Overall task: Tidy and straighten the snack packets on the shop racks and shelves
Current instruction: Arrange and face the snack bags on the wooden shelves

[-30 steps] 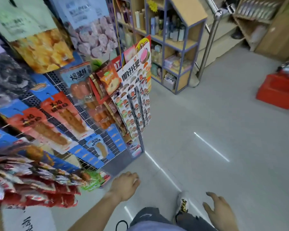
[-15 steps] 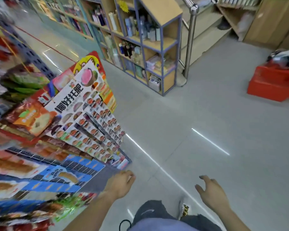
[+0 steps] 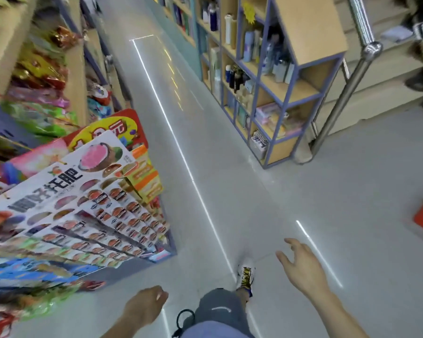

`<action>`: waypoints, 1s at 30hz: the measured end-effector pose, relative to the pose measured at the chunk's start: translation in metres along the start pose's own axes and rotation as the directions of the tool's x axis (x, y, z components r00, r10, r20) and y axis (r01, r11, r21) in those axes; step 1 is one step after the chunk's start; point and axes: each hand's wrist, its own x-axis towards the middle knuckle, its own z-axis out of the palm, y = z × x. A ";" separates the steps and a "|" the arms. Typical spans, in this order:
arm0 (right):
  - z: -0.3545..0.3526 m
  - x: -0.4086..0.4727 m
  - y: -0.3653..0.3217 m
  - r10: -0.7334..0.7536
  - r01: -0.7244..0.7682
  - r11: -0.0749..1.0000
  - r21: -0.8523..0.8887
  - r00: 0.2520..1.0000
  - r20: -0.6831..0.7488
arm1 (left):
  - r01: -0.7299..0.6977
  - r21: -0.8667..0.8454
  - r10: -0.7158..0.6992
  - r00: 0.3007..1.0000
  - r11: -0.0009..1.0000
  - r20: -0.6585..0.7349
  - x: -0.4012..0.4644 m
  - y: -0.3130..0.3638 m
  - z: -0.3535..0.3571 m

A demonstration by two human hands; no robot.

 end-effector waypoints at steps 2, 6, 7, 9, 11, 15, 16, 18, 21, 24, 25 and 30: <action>-0.018 0.035 0.018 0.055 -0.055 0.998 -0.016 0.998 0.012 | 0.010 -0.029 -0.010 1.000 1.000 0.019 0.036 0.040 -0.012; -0.067 0.101 0.046 0.195 -0.195 0.981 -0.016 0.981 -0.006 | -0.052 -0.140 0.056 0.998 0.989 0.027 0.116 0.144 -0.068; -0.083 0.118 0.052 0.240 -0.240 0.970 -0.024 0.971 -0.001 | -0.077 -0.147 0.081 0.996 0.986 0.022 0.135 0.174 -0.090; -0.112 0.155 0.069 0.302 -0.301 0.952 -0.059 0.953 0.007 | -0.080 -0.184 0.082 0.997 0.980 0.007 0.162 0.228 -0.132; -0.137 0.193 0.080 0.327 -0.326 0.942 -0.081 0.945 0.007 | -0.128 -0.222 0.119 0.991 0.966 -0.056 0.184 0.275 -0.176; -0.173 0.285 0.076 0.333 -0.328 0.940 -0.099 0.942 0.036 | -0.222 -0.263 0.191 0.972 0.939 -0.139 0.225 0.353 -0.256; -0.181 0.313 0.070 0.300 -0.295 0.950 -0.101 0.953 0.037 | -0.212 -0.258 0.178 0.973 0.943 -0.148 0.239 0.364 -0.268; -0.194 0.375 0.048 0.184 -0.176 0.978 -0.109 0.981 0.067 | -0.153 -0.257 0.118 0.982 0.954 -0.149 0.268 0.377 -0.286; -0.204 0.471 -0.004 0.034 -0.017 0.994 -0.104 0.986 0.161 | 0.010 -0.273 -0.044 0.992 0.962 -0.120 0.293 0.381 -0.293; -0.208 0.540 -0.084 -0.161 0.187 0.979 -0.079 0.953 0.256 | 0.198 -0.328 -0.232 0.970 0.924 -0.068 0.287 0.375 -0.293; -0.209 0.560 -0.117 -0.231 0.261 0.963 -0.071 0.930 0.285 | 0.256 -0.360 -0.297 0.953 0.897 -0.060 0.283 0.374 -0.293; -0.212 0.632 -0.285 -0.532 0.578 0.816 -0.017 0.762 0.368 | 0.437 -0.523 -0.509 0.861 0.732 0.006 0.269 0.367 -0.293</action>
